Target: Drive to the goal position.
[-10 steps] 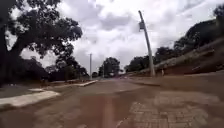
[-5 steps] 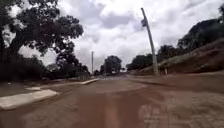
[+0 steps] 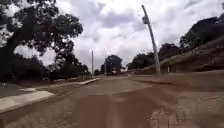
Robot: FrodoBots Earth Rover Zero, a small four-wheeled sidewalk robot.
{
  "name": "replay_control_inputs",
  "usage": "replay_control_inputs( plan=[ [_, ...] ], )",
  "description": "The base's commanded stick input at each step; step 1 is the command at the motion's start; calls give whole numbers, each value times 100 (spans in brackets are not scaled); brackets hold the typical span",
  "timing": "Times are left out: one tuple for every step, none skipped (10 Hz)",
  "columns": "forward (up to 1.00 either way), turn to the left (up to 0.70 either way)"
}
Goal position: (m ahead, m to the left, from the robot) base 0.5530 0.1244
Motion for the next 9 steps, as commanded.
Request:
replay_control_inputs(
  plan=[
    [70, 0],
    [70, 0],
    [70, 0],
    [70, 0],
    [70, 0],
    [70, 0],
    [70, 0],
    [70, 0],
    [70, 0]
  ],
)
